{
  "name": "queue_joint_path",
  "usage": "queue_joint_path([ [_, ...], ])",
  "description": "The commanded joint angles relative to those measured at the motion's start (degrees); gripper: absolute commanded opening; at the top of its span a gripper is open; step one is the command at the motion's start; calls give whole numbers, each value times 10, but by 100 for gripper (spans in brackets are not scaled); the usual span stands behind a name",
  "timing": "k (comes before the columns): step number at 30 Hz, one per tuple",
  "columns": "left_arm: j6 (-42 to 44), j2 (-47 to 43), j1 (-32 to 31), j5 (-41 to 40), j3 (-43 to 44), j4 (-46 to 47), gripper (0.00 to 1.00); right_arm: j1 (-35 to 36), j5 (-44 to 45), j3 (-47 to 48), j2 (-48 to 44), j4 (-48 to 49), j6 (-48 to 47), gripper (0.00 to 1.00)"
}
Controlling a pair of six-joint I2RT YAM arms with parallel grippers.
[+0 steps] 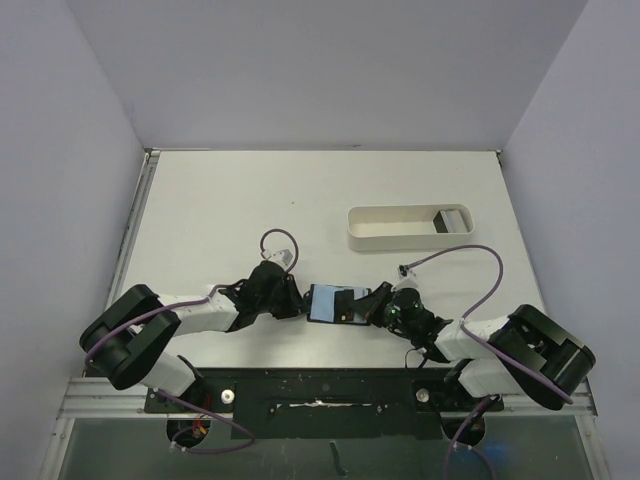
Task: Put the credit cards into the card holder
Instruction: Insert the credit card into the card holder.
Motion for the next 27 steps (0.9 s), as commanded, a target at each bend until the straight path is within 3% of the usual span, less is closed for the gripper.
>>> queue_joint_path([
  [1,2,18,-9,0,-9,-17,3,-13,-18,8,7,33,5,0],
  [14,-1,19,-10,-2,-14,-19,3,-15,21,-17,-41,13,8,0],
  [27,-5,27,-14,-2,-12,-12,3,-13,-4,-12,20,64,14,0],
])
